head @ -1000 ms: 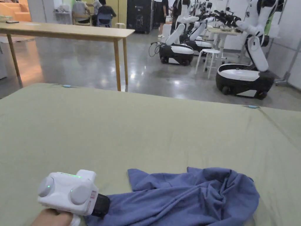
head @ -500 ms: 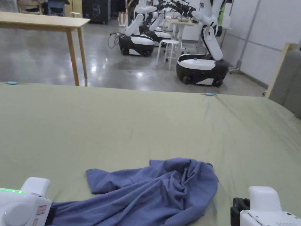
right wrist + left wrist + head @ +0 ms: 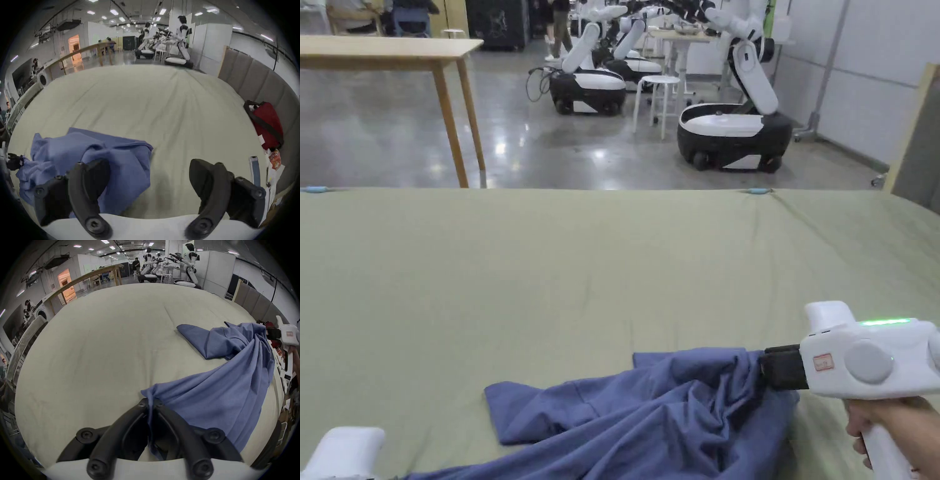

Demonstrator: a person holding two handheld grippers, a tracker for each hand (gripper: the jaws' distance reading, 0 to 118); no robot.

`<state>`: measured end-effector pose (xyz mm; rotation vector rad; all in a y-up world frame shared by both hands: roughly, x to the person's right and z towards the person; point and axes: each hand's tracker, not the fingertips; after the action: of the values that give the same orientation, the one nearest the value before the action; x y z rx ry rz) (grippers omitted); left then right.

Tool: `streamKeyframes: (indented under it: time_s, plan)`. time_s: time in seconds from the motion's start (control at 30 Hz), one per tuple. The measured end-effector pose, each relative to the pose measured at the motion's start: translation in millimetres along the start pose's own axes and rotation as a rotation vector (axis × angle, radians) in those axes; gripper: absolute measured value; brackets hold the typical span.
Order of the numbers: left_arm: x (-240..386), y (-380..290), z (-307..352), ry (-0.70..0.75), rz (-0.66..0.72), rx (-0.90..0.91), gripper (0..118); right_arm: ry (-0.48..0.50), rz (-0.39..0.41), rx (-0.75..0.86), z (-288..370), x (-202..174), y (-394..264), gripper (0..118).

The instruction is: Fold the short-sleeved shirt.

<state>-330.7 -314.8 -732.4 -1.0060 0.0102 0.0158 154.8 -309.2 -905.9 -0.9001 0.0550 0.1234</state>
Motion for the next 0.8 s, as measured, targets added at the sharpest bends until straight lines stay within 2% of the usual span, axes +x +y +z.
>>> streamKeyframes:
  time_s: [0.13, 0.2, 0.23, 0.27, 0.3, 0.33, 0.37, 0.43, 0.47, 0.73, 0.8]
  plan:
    - [-2.2, 1.4, -4.7, -0.005, 0.002, -0.004, 1, -0.005, 0.024, -0.114, -40.4, -11.3, -14.2, 99]
    - [-4.6, 2.1, -6.9, -0.01, 0.007, -0.007, 1, -0.001, -0.036, -0.061, -34.3, -13.4, -19.9, 96]
    - [-5.3, 2.7, -6.8, -0.012, 0.009, -0.007, 1, 0.012, -0.036, -0.056, -27.6, -14.1, -19.2, 86]
    - [-5.6, 3.1, -6.5, -0.013, 0.011, -0.008, 1, 0.042, -0.02, -0.047, -20.9, -14.7, -19.3, 69]
    - [-6.1, 3.7, -5.9, -0.014, 0.013, -0.007, 1, 0.036, -0.003, -0.035, -11.3, -15.2, -18.9, 42]
    - [-7.7, 3.6, -4.9, -0.018, 0.018, -0.007, 1, 0.039, -0.003, -0.025, -4.5, -15.2, -17.8, 5]
    - [-10.0, 5.2, -1.5, -0.025, 0.036, -0.005, 1, 0.018, 0.0, -0.009, 4.1, -12.5, -16.8, 5]
    - [-15.0, 8.7, 11.1, -0.037, 0.055, 0.011, 1, 0.078, -0.03, -0.01, 24.8, -4.9, -12.7, 4]
    - [-17.0, 9.7, 20.1, -0.043, 0.051, 0.018, 1, 0.071, -0.026, 0.02, 38.8, -2.1, -12.2, 4]
    - [-48.4, 31.6, 126.7, 0.076, 0.103, 0.263, 1, 0.118, -0.062, 0.215, 170.4, 21.9, 5.4, 4]
    - [-57.9, 38.1, 154.0, 0.096, 0.123, 0.31, 1, 0.103, -0.065, 0.281, 201.4, 24.3, 8.2, 4]
